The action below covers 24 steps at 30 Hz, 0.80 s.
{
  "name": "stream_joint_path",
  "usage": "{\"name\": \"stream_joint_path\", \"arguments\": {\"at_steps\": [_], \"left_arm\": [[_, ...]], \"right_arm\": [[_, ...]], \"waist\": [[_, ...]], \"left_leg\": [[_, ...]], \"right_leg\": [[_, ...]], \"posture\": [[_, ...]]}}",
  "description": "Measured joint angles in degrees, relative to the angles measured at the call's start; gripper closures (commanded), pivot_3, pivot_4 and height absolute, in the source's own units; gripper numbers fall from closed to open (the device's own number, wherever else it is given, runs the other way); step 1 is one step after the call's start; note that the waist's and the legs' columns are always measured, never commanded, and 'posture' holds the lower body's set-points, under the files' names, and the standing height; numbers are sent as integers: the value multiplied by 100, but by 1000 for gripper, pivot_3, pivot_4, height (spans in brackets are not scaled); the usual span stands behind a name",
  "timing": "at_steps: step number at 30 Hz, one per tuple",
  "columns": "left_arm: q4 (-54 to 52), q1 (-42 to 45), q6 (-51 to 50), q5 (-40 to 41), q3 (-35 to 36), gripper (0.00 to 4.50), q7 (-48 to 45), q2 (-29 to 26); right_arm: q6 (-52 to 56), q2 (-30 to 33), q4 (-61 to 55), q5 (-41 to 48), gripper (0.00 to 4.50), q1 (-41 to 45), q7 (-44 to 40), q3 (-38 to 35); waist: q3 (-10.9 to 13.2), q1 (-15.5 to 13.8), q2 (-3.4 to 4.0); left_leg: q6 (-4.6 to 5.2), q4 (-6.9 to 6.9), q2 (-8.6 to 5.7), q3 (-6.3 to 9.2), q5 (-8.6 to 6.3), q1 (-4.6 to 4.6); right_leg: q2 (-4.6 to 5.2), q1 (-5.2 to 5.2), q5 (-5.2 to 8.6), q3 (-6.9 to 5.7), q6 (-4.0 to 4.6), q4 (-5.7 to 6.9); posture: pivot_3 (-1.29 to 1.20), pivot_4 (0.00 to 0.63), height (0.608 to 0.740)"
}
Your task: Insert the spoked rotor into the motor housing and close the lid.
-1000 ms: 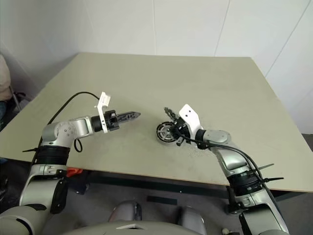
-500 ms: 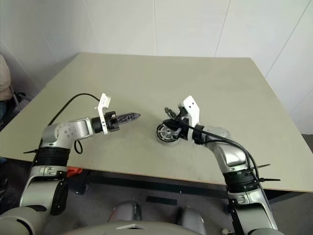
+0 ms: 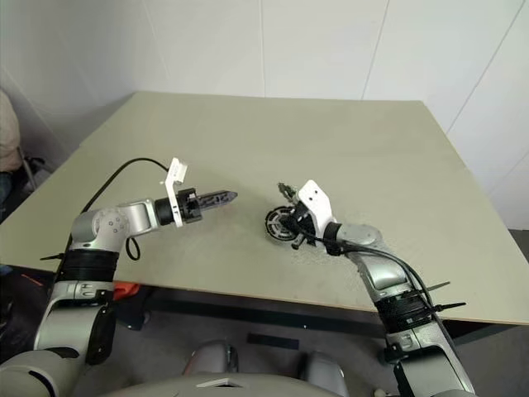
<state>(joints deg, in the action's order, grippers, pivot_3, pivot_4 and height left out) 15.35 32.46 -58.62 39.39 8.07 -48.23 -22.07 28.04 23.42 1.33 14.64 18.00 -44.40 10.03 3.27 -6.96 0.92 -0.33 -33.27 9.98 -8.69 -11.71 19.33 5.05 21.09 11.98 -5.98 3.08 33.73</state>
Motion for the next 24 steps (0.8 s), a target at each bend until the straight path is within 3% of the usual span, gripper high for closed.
{"name": "stream_joint_path", "arguments": {"at_steps": [3, 6, 10, 13, 15, 19, 24], "left_arm": [[-10, -11, -7, 3, 1, 1498, 4, 8], [-14, -2, -9, 6, -1, 1498, 5, 24], [-11, 16, -7, 6, 0, 1498, 4, 21], [4, 61, -2, 5, 7, 1498, -1, 6], [16, 49, 9, -1, 60, 1498, -2, -20], [25, 53, 12, -10, -7, 1472, -4, 140], [206, 138, 30, -38, -69, 1472, -27, 154]], "right_arm": [[616, 20, -424, 572, 4500, 6, -132, -290], [1110, 422, -1246, 1047, 4500, 158, -378, -474], [1346, 1594, -2102, 1245, 4500, 51, -881, -695], [1363, 2886, -2469, 1250, 4500, -780, -1494, -1049], [1320, 3426, -2579, 1210, 4500, -1267, -1718, -1389], [767, 3444, -2685, 775, 3668, -1321, -1396, -1565], [457, 3019, -2512, 218, 1922, -1148, -768, -1258]], "waist": [[1, -3, 1], [1, -10, 1], [1, -57, -1], [2, -153, -1], [2, -171, -2], [2, -125, -2], [2, -132, -2]], "left_leg": [[0, 0, 0, 1, 1, 15], [0, 2, 0, 3, 0, 27], [2, 2, -6, 3, -2, 35], [17, 1, -14, -1, -11, 45], [34, 3, -14, -4, -22, 44], [22, 6, -10, -4, -16, 44], [16, 1, -13, -1, -11, 33]], "right_leg": [[0, 14, -1, 0, 1, 2], [-1, 24, -4, 0, 6, 2], [3, 22, 0, 0, 2, -6], [12, 24, 15, 0, -26, -17], [12, 23, 18, 1, -30, -23], [10, 19, 18, -3, -31, -21], [11, 21, 17, -4, -30, -19]], "posture": [[0, 0, 740], [0, 0, 740], [0, 0, 740], [0, 0, 740], [0, 0, 740], [0, 0, 740], [0, 0, 740]]}}
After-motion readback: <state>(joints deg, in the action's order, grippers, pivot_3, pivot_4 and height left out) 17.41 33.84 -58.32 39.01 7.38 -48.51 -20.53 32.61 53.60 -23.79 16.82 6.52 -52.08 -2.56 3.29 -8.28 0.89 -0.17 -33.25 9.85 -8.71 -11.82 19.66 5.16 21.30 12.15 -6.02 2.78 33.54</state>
